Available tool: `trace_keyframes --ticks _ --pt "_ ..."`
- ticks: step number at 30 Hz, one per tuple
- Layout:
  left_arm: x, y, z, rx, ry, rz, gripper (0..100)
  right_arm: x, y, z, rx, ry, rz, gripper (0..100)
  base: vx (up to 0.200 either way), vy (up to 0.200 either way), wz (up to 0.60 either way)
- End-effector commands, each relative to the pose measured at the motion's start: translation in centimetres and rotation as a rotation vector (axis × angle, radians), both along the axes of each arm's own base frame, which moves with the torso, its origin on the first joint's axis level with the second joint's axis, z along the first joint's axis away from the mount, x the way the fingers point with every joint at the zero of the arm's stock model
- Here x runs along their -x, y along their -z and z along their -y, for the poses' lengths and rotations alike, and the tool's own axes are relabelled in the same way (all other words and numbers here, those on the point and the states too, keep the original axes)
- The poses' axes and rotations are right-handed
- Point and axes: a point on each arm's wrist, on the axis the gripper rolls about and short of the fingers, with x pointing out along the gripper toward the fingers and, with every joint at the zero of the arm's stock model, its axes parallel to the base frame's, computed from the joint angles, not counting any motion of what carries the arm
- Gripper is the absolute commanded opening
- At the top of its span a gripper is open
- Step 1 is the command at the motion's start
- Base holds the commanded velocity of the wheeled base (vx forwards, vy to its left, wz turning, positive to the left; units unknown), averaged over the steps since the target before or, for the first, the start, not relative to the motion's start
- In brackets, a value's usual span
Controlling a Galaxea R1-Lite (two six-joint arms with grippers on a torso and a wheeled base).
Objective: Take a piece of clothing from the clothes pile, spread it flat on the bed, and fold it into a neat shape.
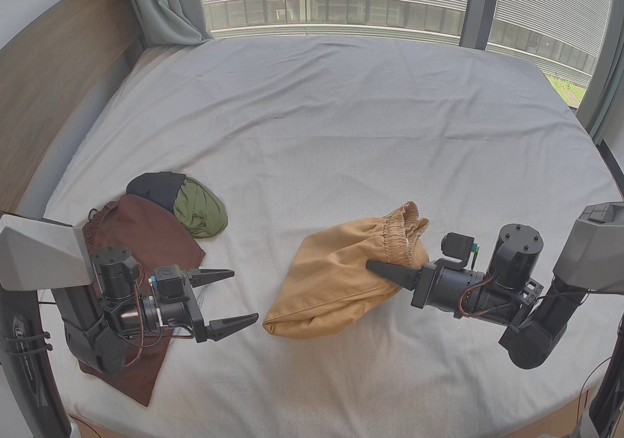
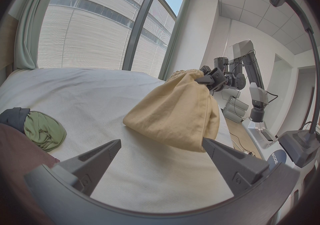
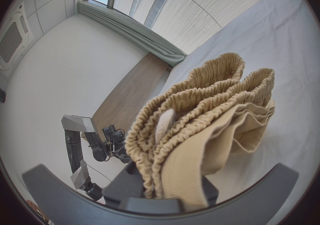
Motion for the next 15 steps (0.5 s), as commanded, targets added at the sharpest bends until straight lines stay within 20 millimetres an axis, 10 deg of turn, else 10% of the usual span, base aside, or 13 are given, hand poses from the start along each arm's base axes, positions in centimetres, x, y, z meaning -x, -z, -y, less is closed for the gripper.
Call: trace_keyframes --ticks 1,15 --pt "0.0 -0.2 -0.1 0.001 -0.002 0.005 100 -0.6 -0.6 0.2 -0.015 0.005 0.026 0 0.000 0.000 0.00" --pt "0.0 -0.2 -0.1 0.001 -0.002 0.005 100 -2.7 -1.8 1.3 -0.054 -0.035 0.086 0 0.000 0.000 0.00"
